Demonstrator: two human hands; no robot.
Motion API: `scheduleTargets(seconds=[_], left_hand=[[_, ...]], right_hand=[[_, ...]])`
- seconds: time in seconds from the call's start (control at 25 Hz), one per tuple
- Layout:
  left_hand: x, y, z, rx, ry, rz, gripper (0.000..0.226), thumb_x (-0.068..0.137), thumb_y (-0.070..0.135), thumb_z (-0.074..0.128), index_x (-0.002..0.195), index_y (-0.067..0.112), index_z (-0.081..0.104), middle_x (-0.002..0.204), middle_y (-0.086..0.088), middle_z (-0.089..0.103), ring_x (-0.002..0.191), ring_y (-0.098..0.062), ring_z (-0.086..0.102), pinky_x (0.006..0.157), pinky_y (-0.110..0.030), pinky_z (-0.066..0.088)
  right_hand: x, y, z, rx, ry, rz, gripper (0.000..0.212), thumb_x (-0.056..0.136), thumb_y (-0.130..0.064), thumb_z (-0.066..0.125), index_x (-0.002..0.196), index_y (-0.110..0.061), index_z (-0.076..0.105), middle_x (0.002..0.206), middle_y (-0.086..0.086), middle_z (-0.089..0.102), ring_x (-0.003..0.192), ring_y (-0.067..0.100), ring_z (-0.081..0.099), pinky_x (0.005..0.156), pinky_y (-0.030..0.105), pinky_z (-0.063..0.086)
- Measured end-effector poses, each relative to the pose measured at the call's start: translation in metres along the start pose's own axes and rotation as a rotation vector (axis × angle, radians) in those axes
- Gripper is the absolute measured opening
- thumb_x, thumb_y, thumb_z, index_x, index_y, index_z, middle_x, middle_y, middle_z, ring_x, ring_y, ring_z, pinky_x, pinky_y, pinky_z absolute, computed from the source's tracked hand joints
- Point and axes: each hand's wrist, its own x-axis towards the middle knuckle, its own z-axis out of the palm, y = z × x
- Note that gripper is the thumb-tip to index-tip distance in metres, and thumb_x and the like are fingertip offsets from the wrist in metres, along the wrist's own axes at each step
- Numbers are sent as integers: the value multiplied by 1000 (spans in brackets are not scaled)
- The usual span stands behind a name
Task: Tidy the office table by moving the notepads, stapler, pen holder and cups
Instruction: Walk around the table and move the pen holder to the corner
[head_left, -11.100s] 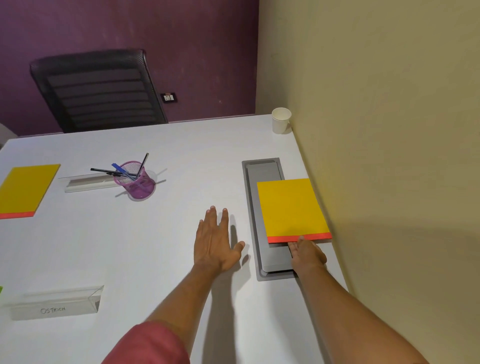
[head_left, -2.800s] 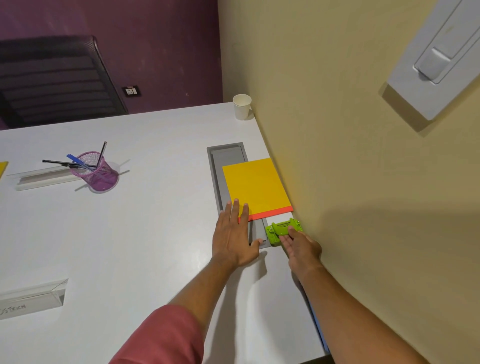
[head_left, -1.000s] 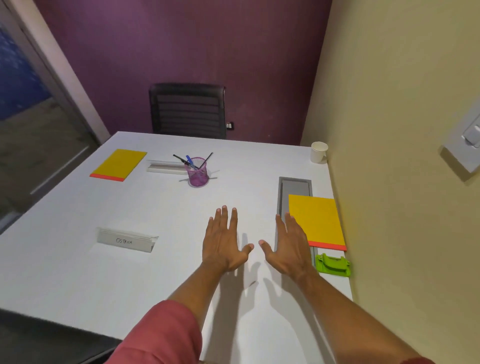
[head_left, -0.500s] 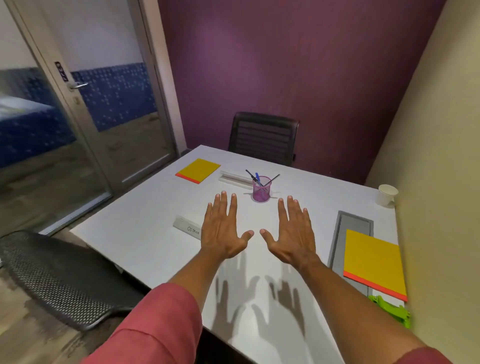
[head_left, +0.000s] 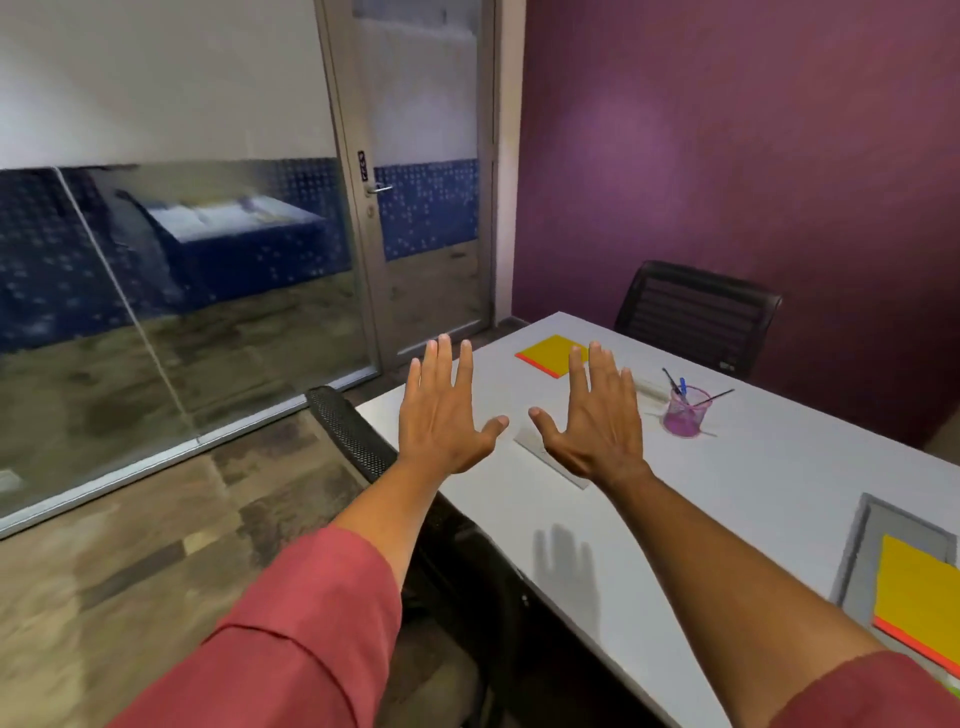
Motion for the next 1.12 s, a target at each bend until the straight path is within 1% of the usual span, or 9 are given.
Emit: scheduleTargets(seconds=[0.12, 0.2, 0.36, 0.48, 0.6, 0.68, 0.88, 1.04, 1.12], left_hand=[[-15, -63, -19, 47, 35, -85, 103, 85, 73, 39, 155, 14, -8, 164, -16, -9, 152, -33, -10, 124, -49, 2], [-21, -103, -29, 56, 42, -145, 103, 85, 72, 40, 155, 14, -9, 164, -16, -10, 152, -32, -11, 124, -48, 0], [-22, -172, -41, 93, 58, -246, 104, 85, 72, 39, 155, 14, -12, 163, -16, -14, 151, -30, -13, 124, -48, -1], [-15, -223, -40, 128, 67, -303, 105, 84, 73, 39, 155, 14, -12, 163, -16, -14, 151, -30, -13, 124, -48, 0], [5, -274, -34, 183, 87, -349, 105, 84, 73, 39, 155, 14, -11, 164, -16, -12, 152, -30, -10, 124, -48, 1], [23, -302, -27, 204, 110, -377, 105, 83, 74, 39, 155, 13, -10, 164, -16, -12, 152, -30, -11, 124, -48, 0], [69, -370, -16, 266, 128, -434, 106, 83, 76, 31, 154, 13, -14, 162, -15, -21, 150, -30, -18, 123, -49, -3], [101, -419, -3, 290, 118, -451, 107, 83, 78, 28, 153, 12, -17, 162, -15, -22, 150, -30, -19, 123, -50, -1], [118, -448, 6, 290, 127, -455, 107, 82, 78, 26, 153, 11, -17, 162, -15, -22, 150, -30, -19, 123, -50, 0]], right_hand=[[10, -63, 4, 38, 17, -78, 94, 84, -72, 30, 156, -15, 10, 164, 14, 8, 152, 32, 4, 121, 51, 2], [20, -105, 7, 60, 26, -141, 94, 84, -72, 28, 156, -15, 10, 164, 14, 8, 152, 31, 6, 122, 51, 5], [49, -179, 21, 115, 27, -256, 95, 84, -73, 29, 157, -15, 9, 165, 14, 5, 152, 31, 4, 121, 49, 2], [73, -230, 39, 165, 34, -334, 96, 84, -75, 24, 157, -15, 8, 164, 15, 4, 152, 31, 3, 122, 49, 2], [109, -275, 61, 187, 56, -395, 96, 85, -75, 22, 156, -13, 6, 164, 15, 2, 152, 31, 1, 121, 48, 1], [137, -300, 75, 186, 43, -421, 97, 85, -75, 23, 156, -12, 2, 164, 16, -1, 152, 32, -1, 122, 49, 1], [202, -368, 104, 220, 34, -482, 98, 86, -74, 23, 156, -10, -5, 164, 17, -8, 152, 32, -5, 122, 52, 4], [242, -417, 128, 216, 27, -523, 101, 84, -76, 18, 155, -9, -7, 163, 18, -12, 151, 32, -9, 122, 53, 0], [263, -443, 145, 222, 24, -528, 102, 84, -77, 19, 155, -9, -7, 163, 18, -12, 151, 32, -9, 122, 53, -1]])
